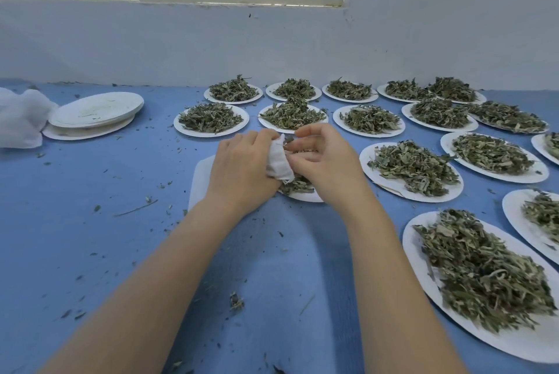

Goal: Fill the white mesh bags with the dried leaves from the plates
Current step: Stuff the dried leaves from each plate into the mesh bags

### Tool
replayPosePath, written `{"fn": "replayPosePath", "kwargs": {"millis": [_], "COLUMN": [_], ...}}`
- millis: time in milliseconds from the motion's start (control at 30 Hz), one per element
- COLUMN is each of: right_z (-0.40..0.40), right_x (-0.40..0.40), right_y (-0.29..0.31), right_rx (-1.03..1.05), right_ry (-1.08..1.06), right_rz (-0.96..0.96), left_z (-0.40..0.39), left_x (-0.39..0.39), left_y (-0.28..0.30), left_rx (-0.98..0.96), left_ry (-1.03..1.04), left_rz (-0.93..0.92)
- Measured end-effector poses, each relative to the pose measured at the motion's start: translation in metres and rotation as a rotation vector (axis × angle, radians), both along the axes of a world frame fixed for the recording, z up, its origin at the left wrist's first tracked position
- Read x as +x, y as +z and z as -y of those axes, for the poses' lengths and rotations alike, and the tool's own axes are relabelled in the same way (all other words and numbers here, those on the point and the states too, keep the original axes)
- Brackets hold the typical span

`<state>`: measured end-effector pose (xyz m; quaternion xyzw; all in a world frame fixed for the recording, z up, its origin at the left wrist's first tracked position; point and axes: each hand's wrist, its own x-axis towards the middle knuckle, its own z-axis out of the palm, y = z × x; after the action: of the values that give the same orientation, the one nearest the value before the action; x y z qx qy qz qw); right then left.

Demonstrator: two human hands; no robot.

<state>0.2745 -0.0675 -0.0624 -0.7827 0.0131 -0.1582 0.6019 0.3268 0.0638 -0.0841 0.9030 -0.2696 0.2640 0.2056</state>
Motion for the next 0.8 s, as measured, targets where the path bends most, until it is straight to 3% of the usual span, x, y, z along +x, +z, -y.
{"fn": "replayPosePath", "kwargs": {"millis": [100, 200, 300, 400, 467, 633, 800], "right_z": [-0.005, -0.007, -0.002, 0.006, 0.011, 0.014, 0.009], "right_x": [0.004, 0.005, -0.001, -0.003, -0.001, 0.008, 0.008], "right_y": [-0.002, -0.003, 0.002, 0.003, 0.001, -0.013, -0.021], "right_rx": [-0.074, -0.18, -0.023, 0.045, -0.118, -0.611, -0.656], "right_ry": [-0.097, -0.035, 0.075, -0.101, -0.231, -0.201, -0.191], "right_rz": [0.043, 0.002, 0.015, 0.097, 0.069, -0.199, -0.261], "left_z": [0.005, 0.009, 0.007, 0.004, 0.004, 0.002, -0.003], "left_x": [-0.004, -0.008, -0.005, -0.004, -0.005, -0.002, 0.002], "left_y": [0.0, 0.0, 0.0, 0.004, 0.006, 0.006, 0.005], "left_rx": [-0.021, -0.02, -0.047, -0.123, -0.171, -0.195, -0.14], "left_ry": [-0.052, -0.064, -0.029, 0.015, 0.015, 0.04, 0.058], "left_rz": [0.053, 0.049, -0.011, -0.073, -0.086, -0.111, -0.121]}}
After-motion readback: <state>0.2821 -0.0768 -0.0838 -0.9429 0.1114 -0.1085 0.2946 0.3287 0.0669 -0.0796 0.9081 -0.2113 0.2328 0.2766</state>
